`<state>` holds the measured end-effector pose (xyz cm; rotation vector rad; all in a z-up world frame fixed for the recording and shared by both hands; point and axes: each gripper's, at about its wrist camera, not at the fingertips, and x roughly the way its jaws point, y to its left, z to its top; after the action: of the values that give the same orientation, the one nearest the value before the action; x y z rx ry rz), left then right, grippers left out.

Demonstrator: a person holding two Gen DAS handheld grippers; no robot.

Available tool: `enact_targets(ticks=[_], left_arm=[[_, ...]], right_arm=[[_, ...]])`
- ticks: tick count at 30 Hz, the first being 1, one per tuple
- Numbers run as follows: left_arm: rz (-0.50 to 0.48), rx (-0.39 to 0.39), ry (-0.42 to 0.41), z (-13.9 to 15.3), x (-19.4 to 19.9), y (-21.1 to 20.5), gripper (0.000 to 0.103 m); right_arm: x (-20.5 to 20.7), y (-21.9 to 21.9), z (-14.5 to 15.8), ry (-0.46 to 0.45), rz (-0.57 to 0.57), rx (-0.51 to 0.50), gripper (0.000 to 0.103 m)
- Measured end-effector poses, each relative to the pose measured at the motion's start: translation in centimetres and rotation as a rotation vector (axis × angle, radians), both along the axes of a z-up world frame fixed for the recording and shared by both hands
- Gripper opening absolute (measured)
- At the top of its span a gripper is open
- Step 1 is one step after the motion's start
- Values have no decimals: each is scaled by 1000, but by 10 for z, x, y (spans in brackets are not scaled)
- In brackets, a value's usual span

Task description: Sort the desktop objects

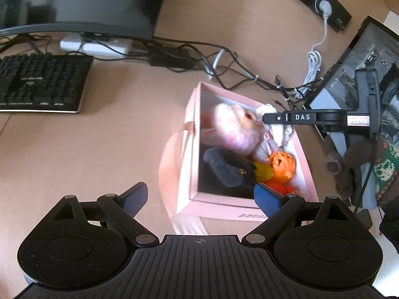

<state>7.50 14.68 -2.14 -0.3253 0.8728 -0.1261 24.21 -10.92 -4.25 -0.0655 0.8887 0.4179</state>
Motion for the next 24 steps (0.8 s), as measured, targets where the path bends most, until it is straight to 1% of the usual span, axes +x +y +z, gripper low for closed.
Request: enact_targets(ticks=[2,4,6,7,8,9,10,11,13,17,19,24], left_arm=[[3,40,-16,3,-3,-1,96],[-1,89,-43,5,-5,-5,97],[-22,114,-72,6,-6,-10,98],[-41,117,-76,5,-6,-13,98],[-62,115,-69,2,-4,-15,98],[-85,112,-59,-1,-1,-17,98],[-102,103,-45,-4,1,-18,98],[-117,92,-30,-8,3,-18,98],[-148,60,-15,-13,6,-19,98],[-196,-4,-4,-20,11,-27,98],[-190,7,-7,-21,11,-34,99],[-168,46,-7,-21,11,-50,99]], right_arm=[[-3,-2,1,2,-15,7,32],[-14,-6,13,-43,-32,24,32],[-31,-13,27,-83,-59,48,35],[-40,-17,34,-100,-73,60,41],[-51,-21,38,-110,-90,67,51],[-63,-25,39,-115,-108,71,58],[-75,-29,41,-120,-127,75,71],[-87,-32,42,-125,-145,79,78],[-111,-37,35,-111,-147,52,80],[-143,-46,2,-18,-140,30,80],[-147,-51,-9,4,-150,28,80],[-145,-62,-20,0,-153,21,80]])
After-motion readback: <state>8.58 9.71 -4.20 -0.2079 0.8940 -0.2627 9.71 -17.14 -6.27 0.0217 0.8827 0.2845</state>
